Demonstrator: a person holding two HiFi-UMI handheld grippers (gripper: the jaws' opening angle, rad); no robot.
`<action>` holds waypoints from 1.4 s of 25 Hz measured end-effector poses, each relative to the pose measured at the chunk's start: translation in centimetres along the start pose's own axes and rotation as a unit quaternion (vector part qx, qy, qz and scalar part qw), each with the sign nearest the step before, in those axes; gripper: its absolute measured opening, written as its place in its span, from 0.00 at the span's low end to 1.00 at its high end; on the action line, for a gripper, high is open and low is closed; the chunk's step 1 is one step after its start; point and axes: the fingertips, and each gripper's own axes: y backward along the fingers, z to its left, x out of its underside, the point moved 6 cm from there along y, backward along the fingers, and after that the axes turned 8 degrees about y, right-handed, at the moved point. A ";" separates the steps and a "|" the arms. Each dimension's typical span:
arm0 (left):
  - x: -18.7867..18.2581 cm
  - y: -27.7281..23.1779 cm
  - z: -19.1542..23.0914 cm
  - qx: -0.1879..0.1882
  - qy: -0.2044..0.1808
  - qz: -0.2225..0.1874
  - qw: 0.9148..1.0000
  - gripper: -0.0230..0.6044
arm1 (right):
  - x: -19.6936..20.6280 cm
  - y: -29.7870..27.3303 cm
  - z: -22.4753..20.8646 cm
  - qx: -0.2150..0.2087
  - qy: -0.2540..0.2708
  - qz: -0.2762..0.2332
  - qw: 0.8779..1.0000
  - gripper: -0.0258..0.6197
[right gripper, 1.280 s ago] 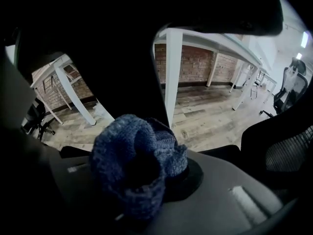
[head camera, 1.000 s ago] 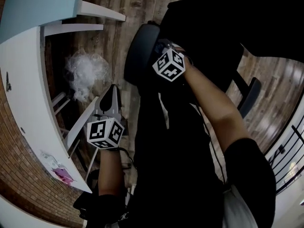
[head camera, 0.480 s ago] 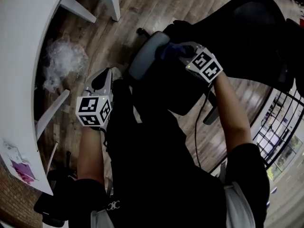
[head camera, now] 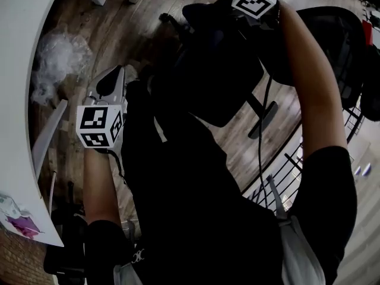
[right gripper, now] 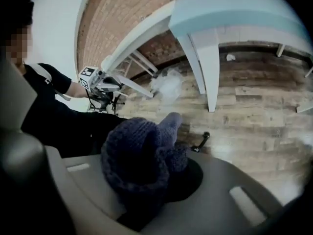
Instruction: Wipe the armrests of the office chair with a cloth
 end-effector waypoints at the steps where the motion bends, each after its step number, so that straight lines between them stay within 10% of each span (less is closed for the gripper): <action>1: 0.2 0.1 0.5 0.003 0.000 0.004 1.000 0.05 | -0.6 -0.9 -0.9 -0.011 -0.006 0.024 1.000 0.11; 21: 4.0 -1.5 3.3 0.044 0.045 0.055 0.997 0.05 | -0.3 -14.2 -3.9 -0.197 -0.061 0.314 0.927 0.11; 35: 5.5 -3.1 7.1 0.024 0.066 0.064 0.995 0.05 | 3.7 -21.4 -11.1 -0.058 -0.010 0.335 0.940 0.11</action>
